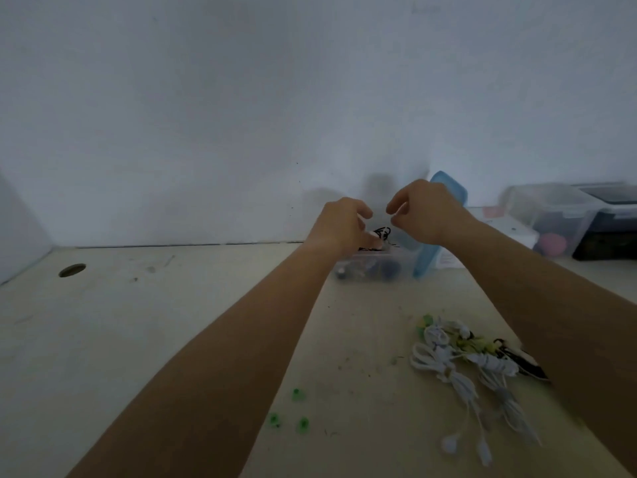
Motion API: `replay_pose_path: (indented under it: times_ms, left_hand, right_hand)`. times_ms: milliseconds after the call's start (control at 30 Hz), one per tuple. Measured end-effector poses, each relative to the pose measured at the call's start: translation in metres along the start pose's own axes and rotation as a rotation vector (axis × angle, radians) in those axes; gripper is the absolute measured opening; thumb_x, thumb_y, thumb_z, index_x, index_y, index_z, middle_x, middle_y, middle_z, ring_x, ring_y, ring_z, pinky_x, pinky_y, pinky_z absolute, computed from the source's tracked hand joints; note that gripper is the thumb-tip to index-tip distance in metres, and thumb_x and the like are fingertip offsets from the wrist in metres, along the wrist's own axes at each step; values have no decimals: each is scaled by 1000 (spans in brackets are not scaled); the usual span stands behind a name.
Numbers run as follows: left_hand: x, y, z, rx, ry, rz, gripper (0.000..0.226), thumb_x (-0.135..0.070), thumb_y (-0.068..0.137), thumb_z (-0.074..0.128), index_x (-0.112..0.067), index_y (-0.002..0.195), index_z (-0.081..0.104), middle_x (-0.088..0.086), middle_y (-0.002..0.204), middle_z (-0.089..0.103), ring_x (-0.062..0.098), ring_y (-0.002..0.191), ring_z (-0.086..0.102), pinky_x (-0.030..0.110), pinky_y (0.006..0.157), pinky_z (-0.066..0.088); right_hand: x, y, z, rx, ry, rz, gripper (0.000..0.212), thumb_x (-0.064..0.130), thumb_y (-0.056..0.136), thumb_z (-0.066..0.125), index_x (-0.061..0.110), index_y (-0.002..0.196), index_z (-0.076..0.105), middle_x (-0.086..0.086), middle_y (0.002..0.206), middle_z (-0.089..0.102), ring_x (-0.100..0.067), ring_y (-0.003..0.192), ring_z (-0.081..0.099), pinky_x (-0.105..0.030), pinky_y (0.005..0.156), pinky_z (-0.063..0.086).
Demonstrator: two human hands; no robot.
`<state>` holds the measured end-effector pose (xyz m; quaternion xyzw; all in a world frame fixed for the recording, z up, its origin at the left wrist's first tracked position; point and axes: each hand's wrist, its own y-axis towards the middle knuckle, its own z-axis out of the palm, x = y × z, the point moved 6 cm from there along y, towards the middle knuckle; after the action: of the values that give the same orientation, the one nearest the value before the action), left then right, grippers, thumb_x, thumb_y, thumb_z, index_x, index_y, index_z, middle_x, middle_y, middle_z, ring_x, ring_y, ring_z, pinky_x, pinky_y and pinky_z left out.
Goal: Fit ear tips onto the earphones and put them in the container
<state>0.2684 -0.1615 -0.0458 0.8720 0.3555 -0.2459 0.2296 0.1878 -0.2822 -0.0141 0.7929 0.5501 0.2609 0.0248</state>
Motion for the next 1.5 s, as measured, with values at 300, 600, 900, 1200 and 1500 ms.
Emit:
replay_pose_path:
  times_ms: [300,600,900,1200,1500]
  left_hand:
    - [15,-57,-28,-157,-11,10,14,-16,91,63,-16,93,77,-8,91,70,5,84,60,9,73,38]
    - [-31,-136,9,8,-12,152,9,-19,88,68,-21,87,77,-13,84,69,-2,72,59,5,69,41]
    - [-62,-179,65,219,11,249,31,-13,83,74,-27,111,69,-5,87,61,2,69,52,21,73,45]
    - [-65,-186,75,173,198,248,21,-13,84,66,-33,91,69,-3,93,48,14,82,53,31,77,49]
    - [-36,-183,45,68,-197,196,18,-15,79,79,-31,84,71,-2,94,68,11,77,65,18,75,51]
  right_hand:
    - [0,-44,-15,35,206,42,25,1,89,53,14,93,74,1,83,70,-13,79,68,-15,67,49]
    - [-16,-125,-32,95,258,65,12,10,86,65,17,88,74,-2,73,74,-13,69,71,-28,66,60]
    - [-43,-189,-26,336,-36,-4,25,9,83,65,21,104,73,7,99,67,-9,89,59,-19,78,42]
    - [-54,-195,-13,310,-130,14,19,21,82,69,32,97,65,13,91,57,-8,84,56,-24,71,45]
    - [-51,-182,-29,100,211,-10,12,22,90,67,23,102,69,8,97,66,-9,87,62,-20,73,46]
